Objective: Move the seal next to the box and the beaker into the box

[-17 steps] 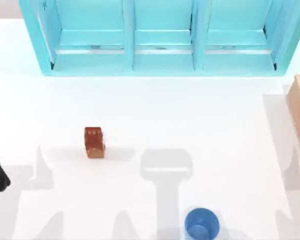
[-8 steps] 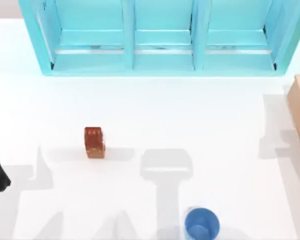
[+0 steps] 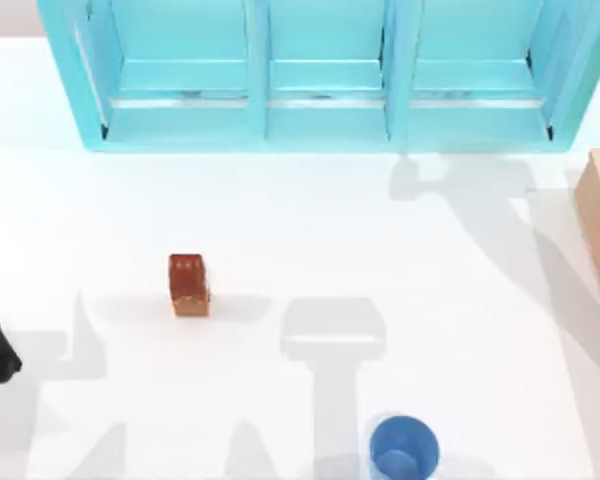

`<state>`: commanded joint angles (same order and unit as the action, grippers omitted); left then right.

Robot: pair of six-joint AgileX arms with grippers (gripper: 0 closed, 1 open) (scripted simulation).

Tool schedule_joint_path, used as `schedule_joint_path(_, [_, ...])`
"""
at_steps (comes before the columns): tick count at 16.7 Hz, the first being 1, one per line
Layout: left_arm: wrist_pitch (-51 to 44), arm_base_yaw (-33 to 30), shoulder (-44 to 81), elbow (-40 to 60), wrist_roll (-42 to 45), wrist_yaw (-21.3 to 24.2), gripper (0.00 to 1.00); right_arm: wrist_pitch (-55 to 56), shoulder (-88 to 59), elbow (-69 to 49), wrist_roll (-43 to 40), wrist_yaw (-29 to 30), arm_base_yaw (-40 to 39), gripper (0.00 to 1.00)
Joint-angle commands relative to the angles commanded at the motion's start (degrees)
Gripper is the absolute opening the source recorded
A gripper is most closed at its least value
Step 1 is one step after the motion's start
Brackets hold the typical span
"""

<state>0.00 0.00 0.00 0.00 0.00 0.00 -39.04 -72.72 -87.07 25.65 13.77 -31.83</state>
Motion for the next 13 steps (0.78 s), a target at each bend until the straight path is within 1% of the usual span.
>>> schedule_joint_path(5, [0.00, 0.00, 0.00, 0.00, 0.00, 0.00, 1.00, -17.21, -29.98, -29.61, 9.67, 2.78, -10.29, 1.00])
schedule_joint_path(9, [0.00, 0.00, 0.00, 0.00, 0.00, 0.00, 1.00, -29.52, -51.22, -47.37, 17.08, 3.42, -16.60, 1.00])
schedule_joint_path(13, [0.00, 0.00, 0.00, 0.00, 0.00, 0.00, 1.00, -39.29, -68.42, -62.87, 23.70, 2.94, -20.99, 1.00])
